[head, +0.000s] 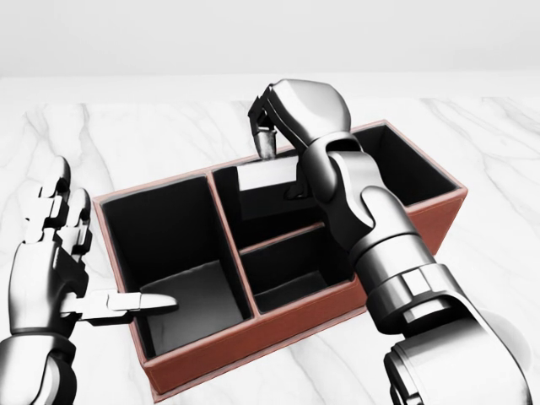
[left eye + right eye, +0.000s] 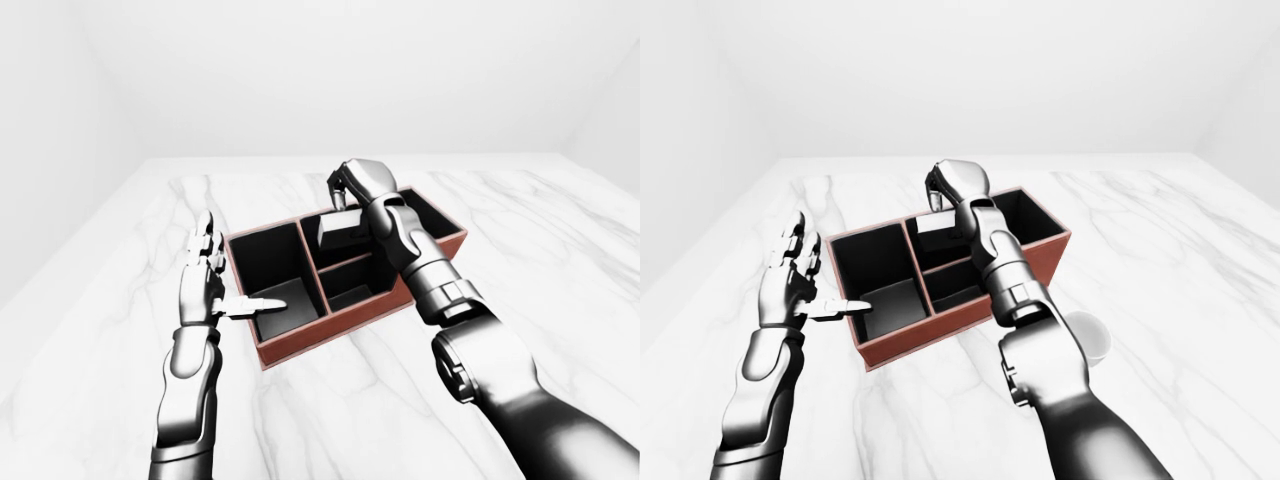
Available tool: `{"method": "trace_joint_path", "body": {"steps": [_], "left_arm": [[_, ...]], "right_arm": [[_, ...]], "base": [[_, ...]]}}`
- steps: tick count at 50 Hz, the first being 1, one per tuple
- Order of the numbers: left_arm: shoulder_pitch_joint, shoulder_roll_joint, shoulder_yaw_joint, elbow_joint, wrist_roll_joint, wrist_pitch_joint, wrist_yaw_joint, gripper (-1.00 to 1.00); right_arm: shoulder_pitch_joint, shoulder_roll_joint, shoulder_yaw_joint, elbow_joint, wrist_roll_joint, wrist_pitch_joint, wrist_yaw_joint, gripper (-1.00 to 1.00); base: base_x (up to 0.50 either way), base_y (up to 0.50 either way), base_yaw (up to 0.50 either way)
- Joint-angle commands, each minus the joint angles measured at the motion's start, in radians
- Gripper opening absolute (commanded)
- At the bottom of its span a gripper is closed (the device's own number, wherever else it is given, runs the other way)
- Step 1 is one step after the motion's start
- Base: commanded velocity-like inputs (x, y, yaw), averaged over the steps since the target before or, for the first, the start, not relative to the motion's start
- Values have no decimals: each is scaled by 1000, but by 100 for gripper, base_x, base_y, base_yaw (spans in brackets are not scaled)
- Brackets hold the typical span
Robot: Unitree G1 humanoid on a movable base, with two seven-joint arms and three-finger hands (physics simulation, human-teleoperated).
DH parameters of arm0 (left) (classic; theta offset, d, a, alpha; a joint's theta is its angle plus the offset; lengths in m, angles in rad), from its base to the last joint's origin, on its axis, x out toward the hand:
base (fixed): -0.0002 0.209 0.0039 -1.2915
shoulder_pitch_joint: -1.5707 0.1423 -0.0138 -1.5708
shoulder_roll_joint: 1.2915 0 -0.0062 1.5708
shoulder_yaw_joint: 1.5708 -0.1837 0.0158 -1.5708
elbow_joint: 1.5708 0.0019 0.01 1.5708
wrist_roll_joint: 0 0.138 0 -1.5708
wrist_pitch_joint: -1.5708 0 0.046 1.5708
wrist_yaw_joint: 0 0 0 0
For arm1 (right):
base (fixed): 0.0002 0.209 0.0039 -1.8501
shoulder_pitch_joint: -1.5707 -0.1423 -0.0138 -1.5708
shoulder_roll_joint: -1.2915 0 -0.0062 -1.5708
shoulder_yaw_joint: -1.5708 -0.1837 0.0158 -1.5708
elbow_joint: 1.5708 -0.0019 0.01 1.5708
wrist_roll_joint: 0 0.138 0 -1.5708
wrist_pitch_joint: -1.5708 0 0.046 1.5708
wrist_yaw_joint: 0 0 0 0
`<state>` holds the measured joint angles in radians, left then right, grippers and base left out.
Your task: Pick up the book and place it in the front compartment of the caddy.
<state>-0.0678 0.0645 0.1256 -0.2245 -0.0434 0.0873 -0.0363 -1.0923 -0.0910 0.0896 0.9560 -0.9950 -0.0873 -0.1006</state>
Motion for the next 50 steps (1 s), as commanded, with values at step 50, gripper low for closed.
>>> {"method": "trace_joint_path", "body": {"steps": [50], "left_arm": [[-31,17,21,40,-24,0,10,100]], "right_arm": [[-78,33,11,220,-78,0,-182,-100]], "base": [[0,0,0]]}}
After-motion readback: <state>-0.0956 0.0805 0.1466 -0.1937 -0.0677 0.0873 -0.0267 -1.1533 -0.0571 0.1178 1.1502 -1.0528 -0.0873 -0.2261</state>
